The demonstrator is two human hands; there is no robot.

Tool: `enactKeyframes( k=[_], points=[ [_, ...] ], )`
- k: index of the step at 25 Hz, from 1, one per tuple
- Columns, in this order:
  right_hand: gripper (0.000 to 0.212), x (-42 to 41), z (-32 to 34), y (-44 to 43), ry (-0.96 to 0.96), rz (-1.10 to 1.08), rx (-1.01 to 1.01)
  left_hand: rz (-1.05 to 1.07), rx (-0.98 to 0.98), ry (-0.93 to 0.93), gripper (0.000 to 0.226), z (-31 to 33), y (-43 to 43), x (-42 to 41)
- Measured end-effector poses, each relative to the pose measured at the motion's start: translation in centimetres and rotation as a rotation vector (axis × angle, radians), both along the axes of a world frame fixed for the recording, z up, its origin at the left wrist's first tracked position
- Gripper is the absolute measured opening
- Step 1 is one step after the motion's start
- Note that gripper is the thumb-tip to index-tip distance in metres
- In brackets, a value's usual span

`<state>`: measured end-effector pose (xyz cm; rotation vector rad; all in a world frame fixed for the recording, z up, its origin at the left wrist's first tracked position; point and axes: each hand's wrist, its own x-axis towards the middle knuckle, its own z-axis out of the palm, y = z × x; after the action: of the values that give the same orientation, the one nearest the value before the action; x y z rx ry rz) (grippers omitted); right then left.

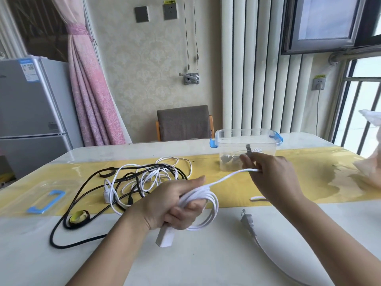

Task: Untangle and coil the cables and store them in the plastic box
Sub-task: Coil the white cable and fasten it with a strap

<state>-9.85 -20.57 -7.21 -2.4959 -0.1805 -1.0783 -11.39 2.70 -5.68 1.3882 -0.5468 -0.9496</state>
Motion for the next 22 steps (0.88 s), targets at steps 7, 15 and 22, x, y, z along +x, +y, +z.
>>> enactKeyframes(
  k=[7,15,22],
  points=[
    [0.029,0.8,-1.1,-0.3,0.314,0.074,-0.163,-0.173,-0.727,0.263,0.036,1.3,1.1,0.5],
    [0.031,-0.4,-2.0,3.0,0.423,0.117,-0.462,0.196,-1.109,0.455,0.024,0.0,1.9,1.8],
    [0.03,-2.2,-2.8,5.5,0.493,0.312,-0.606,0.737,-0.994,0.136,0.023,0.6,1.2,1.7]
  ],
)
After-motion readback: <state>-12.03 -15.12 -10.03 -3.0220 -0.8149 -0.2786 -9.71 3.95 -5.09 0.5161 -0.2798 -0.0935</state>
